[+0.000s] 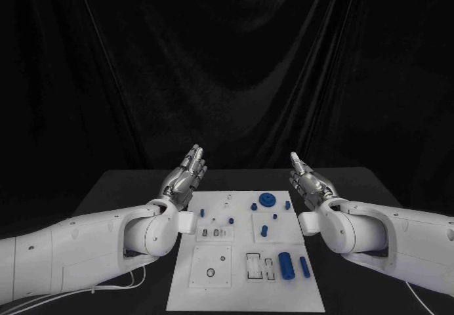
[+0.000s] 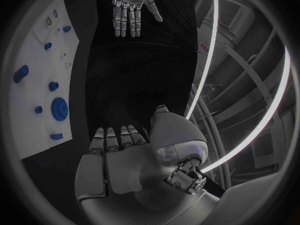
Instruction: Assemble the parts on the task board
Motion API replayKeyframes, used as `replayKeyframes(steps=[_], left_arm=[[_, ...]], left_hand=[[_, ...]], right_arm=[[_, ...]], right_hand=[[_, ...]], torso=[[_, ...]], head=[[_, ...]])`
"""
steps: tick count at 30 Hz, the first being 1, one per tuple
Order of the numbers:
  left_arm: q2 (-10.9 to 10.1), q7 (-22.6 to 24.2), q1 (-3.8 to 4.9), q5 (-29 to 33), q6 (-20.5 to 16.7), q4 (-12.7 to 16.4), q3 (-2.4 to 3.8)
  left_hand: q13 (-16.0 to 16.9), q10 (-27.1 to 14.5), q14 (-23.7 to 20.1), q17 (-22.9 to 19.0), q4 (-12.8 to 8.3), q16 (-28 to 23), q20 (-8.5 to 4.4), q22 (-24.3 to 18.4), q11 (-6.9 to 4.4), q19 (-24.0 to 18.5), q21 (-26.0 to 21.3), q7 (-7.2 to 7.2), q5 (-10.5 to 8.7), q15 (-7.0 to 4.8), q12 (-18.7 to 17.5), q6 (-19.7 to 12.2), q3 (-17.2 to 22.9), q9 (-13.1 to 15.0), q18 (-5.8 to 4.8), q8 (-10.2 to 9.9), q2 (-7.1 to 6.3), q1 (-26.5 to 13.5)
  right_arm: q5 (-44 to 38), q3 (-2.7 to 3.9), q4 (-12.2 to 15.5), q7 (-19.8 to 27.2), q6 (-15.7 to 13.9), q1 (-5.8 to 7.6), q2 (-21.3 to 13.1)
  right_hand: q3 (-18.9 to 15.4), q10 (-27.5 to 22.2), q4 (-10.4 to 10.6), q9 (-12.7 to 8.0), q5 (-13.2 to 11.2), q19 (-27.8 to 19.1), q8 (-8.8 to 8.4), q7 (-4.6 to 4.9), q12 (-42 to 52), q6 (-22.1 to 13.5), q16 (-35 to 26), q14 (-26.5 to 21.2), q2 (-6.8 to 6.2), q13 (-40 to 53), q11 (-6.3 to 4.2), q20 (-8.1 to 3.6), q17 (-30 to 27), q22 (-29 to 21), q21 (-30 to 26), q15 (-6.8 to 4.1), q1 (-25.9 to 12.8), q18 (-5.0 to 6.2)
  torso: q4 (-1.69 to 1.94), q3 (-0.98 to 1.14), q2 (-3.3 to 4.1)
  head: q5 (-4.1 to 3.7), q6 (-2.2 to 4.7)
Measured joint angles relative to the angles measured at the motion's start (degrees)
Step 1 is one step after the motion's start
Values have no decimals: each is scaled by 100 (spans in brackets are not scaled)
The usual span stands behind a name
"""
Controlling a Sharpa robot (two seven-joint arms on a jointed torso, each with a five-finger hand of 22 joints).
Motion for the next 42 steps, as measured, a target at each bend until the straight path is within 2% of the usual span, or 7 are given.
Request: replayKeyframes(steps=[7,14,18,20,28,31,42], left_arm=[[0,7,0,24,-128,-55,0],[-35,11,0,14,-461,-87,0],[-84,12,0,-130,-842,-106,0],[-125,12,0,-261,-1015,-121,0],[-388,15,1,-843,-1106,-123,0],[-518,15,14,-1080,-1020,-56,0],[-975,20,129,-1692,-770,199,0]], left_hand=[[1,0,0,1,0,0,0,0,0,0,0,109,38,0,0,109,0,23,-146,0,-41,41],[9,27,0,2,0,0,0,0,91,0,0,205,190,0,23,206,1,49,-235,0,-199,199],[49,49,0,1,3,0,1,0,289,0,0,354,500,0,135,312,40,55,-291,11,-203,320],[51,58,0,0,-8,0,1,0,349,0,0,394,643,0,153,335,74,55,-323,21,-205,389],[51,44,0,-3,-8,0,1,-4,335,0,0,423,704,0,152,593,184,101,-323,71,-148,744],[50,38,0,-3,-8,0,1,-4,330,0,0,372,805,0,152,685,184,107,-226,71,-163,853],[50,39,0,-2,-8,0,1,-4,330,0,0,455,887,0,174,807,184,114,-136,71,-157,964]], right_arm=[[-125,0,-44,-62,152,0,-3],[-625,0,-158,-126,343,4,-35],[-1180,-4,-255,-176,444,61,-66],[-1526,-4,-297,-213,496,118,-77],[-3278,-3,-420,-554,822,586,-130],[-4221,1,-419,-821,988,798,-189],[-7657,2,-374,-2113,1668,1366,-128]], right_hand=[[-30,15,3,1,-66,0,0,165,0,22,0,0,-46,0,182,4,0,0,0,0,46,0],[-30,21,3,20,-66,-1,0,483,0,94,0,0,-175,0,583,503,0,1,0,0,252,91],[77,129,-19,63,228,-1,34,600,76,296,0,-1,-329,47,1393,1681,0,1,0,876,850,91],[153,225,-26,81,413,62,66,711,185,406,0,15,-444,77,1597,1842,0,25,26,1119,1207,91],[409,434,-86,94,585,1709,67,797,355,597,133,860,-846,108,1749,1868,131,397,784,1448,2102,-189],[509,666,-186,137,647,3441,131,843,398,921,599,3116,-896,132,1773,1824,397,557,1285,1518,2437,-189],[1600,2675,-440,309,48,6219,356,952,465,2651,806,6522,-1337,297,1745,1383,666,378,1236,772,3134,91]], torso=[[1,0,-1],[-5,0,-3],[-8,0,-4],[-8,-1,-4],[-8,-4,-4],[-9,-7,-2],[13,-25,165]], head=[[20,-87],[37,-235],[-11,-337],[-34,-381],[-30,-636],[14,-727],[35,-723]])
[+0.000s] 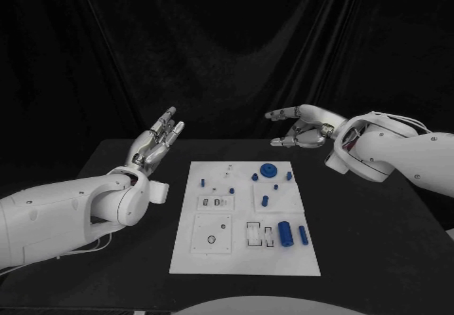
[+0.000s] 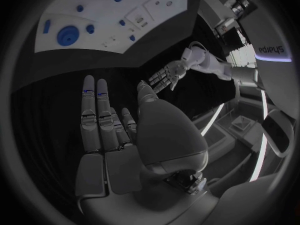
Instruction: Assemble the parts on the task board
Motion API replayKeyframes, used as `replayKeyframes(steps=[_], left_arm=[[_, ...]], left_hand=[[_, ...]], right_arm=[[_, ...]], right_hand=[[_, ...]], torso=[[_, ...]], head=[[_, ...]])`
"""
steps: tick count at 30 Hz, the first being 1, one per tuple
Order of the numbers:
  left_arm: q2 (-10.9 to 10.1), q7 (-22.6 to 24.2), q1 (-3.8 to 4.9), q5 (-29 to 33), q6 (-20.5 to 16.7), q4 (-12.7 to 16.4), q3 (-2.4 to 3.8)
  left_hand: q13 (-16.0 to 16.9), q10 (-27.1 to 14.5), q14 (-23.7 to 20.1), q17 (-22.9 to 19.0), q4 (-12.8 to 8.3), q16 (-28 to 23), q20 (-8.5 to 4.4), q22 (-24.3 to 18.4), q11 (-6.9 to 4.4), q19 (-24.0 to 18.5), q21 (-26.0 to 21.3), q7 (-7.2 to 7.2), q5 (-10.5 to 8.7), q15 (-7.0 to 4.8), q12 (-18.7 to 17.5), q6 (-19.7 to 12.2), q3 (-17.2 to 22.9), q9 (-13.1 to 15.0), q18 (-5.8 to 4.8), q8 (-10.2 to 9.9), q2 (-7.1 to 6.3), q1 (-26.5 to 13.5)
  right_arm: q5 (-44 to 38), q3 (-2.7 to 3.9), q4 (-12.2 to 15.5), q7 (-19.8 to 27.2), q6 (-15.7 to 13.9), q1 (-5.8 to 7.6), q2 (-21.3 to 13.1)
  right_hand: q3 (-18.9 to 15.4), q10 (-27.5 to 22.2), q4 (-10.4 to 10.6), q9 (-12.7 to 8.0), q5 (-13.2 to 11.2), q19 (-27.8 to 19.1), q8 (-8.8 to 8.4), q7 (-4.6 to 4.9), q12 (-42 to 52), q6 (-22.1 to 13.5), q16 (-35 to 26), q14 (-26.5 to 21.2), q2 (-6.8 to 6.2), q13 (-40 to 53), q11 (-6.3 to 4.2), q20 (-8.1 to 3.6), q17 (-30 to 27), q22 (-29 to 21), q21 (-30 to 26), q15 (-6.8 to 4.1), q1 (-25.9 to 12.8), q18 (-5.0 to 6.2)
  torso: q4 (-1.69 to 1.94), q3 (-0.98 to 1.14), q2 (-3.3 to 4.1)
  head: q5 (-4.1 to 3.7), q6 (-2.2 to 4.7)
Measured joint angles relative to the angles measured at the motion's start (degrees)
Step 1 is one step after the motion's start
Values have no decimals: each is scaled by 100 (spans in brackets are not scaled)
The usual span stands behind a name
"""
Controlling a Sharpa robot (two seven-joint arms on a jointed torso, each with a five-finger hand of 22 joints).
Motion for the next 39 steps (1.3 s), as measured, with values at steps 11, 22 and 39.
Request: replayKeyframes(steps=[11,22,39], left_arm=[[-244,3,99,-543,80,239,1],[-455,3,134,-741,185,428,4],[-567,4,161,-802,317,525,0]], left_hand=[[0,-6,0,2,0,0,0,1,147,0,0,96,298,0,0,68,0,6,90,0,44,119],[-1,-29,0,3,0,0,0,2,235,0,0,92,604,0,0,-115,32,-10,91,0,115,245],[-1,-18,0,-1,15,0,146,2,329,1,0,134,1014,0,0,-114,79,-10,181,-1,194,407]], right_arm=[[-2010,-2,-55,-780,616,89,245],[-2803,-1,-251,-914,762,76,538],[-3053,-3,-358,-886,799,-121,689]], right_hand=[[394,2287,-618,77,-60,1896,25,-15,91,1240,924,1872,-106,94,-320,-735,885,415,710,-691,335,-1],[436,2629,-639,74,-238,2001,10,68,-88,1612,1619,1885,-171,80,-354,-801,1680,765,1095,-737,119,-2],[512,2457,-544,44,-470,1854,-20,-31,-115,1557,2375,1885,-276,81,-337,-818,2339,1310,1633,-736,-62,-2]], torso=[[129,-20,338],[222,-39,712],[296,-35,1027]], head=[[-127,30],[-243,277],[-294,415]])
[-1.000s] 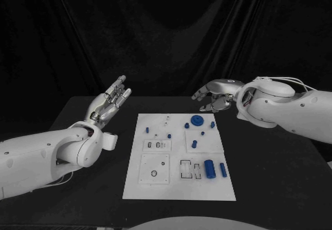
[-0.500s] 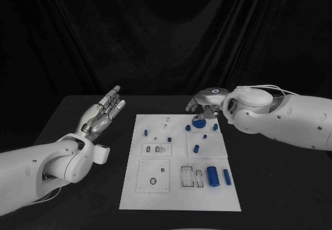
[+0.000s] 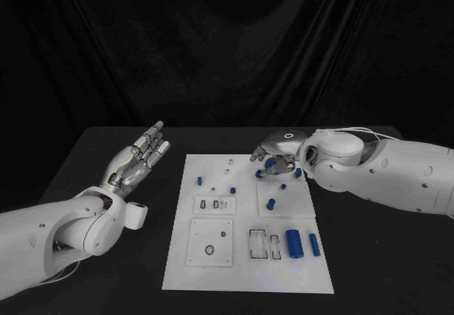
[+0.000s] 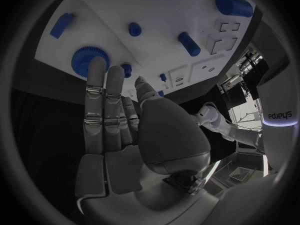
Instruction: Assemble the parts on the task board
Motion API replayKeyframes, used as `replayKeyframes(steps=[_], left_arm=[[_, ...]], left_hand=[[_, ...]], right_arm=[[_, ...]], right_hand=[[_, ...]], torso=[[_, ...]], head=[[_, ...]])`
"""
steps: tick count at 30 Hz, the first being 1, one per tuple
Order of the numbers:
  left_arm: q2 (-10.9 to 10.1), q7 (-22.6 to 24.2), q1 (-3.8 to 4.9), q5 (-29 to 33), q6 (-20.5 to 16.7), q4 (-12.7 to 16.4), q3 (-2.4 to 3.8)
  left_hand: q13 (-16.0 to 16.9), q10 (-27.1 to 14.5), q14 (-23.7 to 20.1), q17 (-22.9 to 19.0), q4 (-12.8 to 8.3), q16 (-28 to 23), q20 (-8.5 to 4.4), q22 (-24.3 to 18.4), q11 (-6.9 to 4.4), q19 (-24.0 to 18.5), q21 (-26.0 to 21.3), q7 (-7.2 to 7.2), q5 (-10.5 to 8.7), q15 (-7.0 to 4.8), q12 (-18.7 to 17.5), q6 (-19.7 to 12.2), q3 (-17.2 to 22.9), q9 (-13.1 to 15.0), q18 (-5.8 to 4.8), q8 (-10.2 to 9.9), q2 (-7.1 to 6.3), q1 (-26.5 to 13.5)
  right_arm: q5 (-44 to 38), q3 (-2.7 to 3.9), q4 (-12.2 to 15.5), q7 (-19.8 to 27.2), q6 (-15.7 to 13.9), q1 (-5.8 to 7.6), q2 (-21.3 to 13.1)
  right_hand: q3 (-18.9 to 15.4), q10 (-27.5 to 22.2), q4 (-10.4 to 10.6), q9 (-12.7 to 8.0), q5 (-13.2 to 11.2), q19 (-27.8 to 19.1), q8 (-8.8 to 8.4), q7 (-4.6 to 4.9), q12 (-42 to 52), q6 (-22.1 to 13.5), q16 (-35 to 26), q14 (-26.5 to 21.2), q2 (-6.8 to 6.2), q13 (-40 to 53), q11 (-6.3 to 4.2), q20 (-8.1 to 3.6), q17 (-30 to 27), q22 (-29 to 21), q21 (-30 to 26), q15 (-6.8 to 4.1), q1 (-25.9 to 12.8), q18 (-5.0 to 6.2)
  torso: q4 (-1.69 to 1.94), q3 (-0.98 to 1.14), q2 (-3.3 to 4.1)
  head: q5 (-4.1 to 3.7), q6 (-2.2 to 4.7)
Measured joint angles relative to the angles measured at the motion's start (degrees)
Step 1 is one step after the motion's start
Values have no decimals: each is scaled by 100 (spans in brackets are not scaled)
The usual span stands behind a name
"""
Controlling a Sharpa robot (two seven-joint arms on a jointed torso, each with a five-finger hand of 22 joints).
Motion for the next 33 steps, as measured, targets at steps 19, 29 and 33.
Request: replayKeyframes(steps=[19,29,33], left_arm=[[29,0,4,-13,126,-75,-1],[25,1,5,-17,209,-113,0],[30,1,5,-18,241,-139,0]], left_hand=[[0,14,0,1,0,0,115,1,96,5,0,113,208,0,0,71,32,0,-1,0,32,76],[-1,-1,0,3,-2,0,164,1,121,0,0,155,286,0,0,71,33,1,-2,0,59,103],[0,-2,0,3,1,0,165,1,157,2,0,155,327,0,0,71,63,1,-2,0,36,125]], right_arm=[[-40,2,-213,39,34,-176,110],[-45,1,-468,102,-55,-308,263],[-46,1,-571,150,-124,-367,312]], right_hand=[[310,181,-199,27,804,-357,20,113,0,655,263,-148,-23,-8,53,30,229,535,439,-4,118,0],[512,417,-222,40,804,-480,48,197,0,924,361,-217,15,-7,80,71,279,726,606,32,155,0],[541,474,-205,40,790,-503,48,184,0,951,374,-226,15,-7,81,88,288,783,642,41,154,-1]], torso=[[-6,-22,-28],[-14,-29,-68],[-12,-31,-79]], head=[[-1,-127],[27,-207],[34,-224]])
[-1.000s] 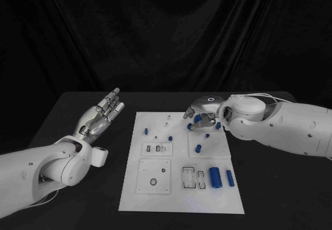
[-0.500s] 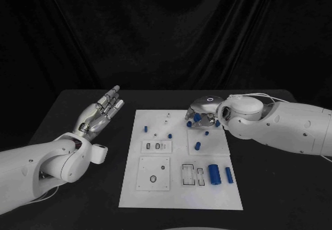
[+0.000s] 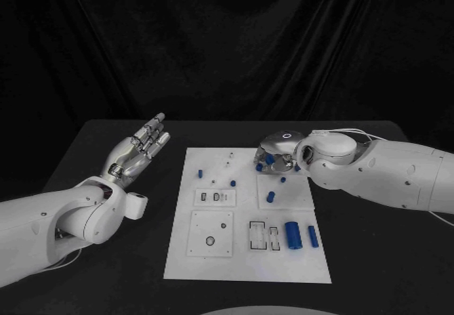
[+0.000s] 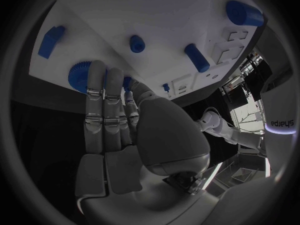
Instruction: Assemble the parts on the task board
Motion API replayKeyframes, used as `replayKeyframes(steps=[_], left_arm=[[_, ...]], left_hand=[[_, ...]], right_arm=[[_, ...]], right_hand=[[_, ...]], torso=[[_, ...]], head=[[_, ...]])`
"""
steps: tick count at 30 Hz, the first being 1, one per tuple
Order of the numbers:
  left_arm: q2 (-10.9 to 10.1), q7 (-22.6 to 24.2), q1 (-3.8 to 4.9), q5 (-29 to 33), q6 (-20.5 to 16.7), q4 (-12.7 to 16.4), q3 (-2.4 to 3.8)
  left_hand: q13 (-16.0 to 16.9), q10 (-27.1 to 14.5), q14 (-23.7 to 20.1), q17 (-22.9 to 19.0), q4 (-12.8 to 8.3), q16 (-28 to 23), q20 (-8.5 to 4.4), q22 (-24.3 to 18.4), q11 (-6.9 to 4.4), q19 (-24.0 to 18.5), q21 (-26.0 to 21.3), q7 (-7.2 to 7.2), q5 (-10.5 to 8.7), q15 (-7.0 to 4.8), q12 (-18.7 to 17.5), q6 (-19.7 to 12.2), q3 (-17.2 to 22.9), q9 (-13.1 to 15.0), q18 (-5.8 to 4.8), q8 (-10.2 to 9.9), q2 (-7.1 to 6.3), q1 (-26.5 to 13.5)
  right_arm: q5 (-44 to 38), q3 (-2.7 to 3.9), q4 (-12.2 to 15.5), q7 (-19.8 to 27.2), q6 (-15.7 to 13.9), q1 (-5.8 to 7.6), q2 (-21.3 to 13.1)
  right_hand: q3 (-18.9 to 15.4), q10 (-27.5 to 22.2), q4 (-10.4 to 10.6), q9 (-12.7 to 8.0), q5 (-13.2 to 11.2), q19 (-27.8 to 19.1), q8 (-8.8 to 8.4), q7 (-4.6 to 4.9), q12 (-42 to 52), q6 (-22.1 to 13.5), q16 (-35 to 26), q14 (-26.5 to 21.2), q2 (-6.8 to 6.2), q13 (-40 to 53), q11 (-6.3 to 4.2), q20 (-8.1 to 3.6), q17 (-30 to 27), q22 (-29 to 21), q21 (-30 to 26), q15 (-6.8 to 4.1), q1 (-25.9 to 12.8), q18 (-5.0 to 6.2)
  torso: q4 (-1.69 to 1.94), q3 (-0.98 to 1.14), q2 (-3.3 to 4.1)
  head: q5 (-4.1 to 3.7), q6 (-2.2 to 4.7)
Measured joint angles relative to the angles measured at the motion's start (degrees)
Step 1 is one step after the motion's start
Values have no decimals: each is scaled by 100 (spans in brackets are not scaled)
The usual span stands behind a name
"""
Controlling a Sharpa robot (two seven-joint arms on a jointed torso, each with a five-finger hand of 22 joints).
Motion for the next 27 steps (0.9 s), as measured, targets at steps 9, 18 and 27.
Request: replayKeyframes(steps=[9,18,27], left_arm=[[43,0,0,-2,71,-63,0],[67,1,0,-4,125,-102,-1],[64,1,0,-6,176,-112,-1]], left_hand=[[-5,-5,0,1,-16,0,79,0,14,-2,0,40,103,0,0,1,16,0,0,0,25,73],[-5,2,0,-2,-40,0,178,0,48,7,0,91,304,0,0,52,72,6,88,0,20,204],[-5,1,0,-4,-48,0,295,0,88,8,0,153,460,0,0,113,111,14,86,0,0,272]], right_arm=[[-2,0,-151,135,-161,-84,99],[-4,0,-227,248,-308,-118,151],[-5,0,-203,312,-462,-115,117]], right_hand=[[212,297,66,1,-41,-99,0,80,0,120,85,0,-9,0,-60,-18,44,174,144,0,9,1],[674,879,117,27,-124,-222,18,236,21,450,138,0,-136,-15,-156,-30,74,412,331,0,135,1],[1027,1364,140,71,-218,-283,118,330,5,906,199,38,-236,-29,-175,-38,97,658,535,-26,236,0]], torso=[[14,-4,-11],[16,-7,-27],[15,-10,-40]], head=[[-14,-19],[-13,-53],[25,-66]])
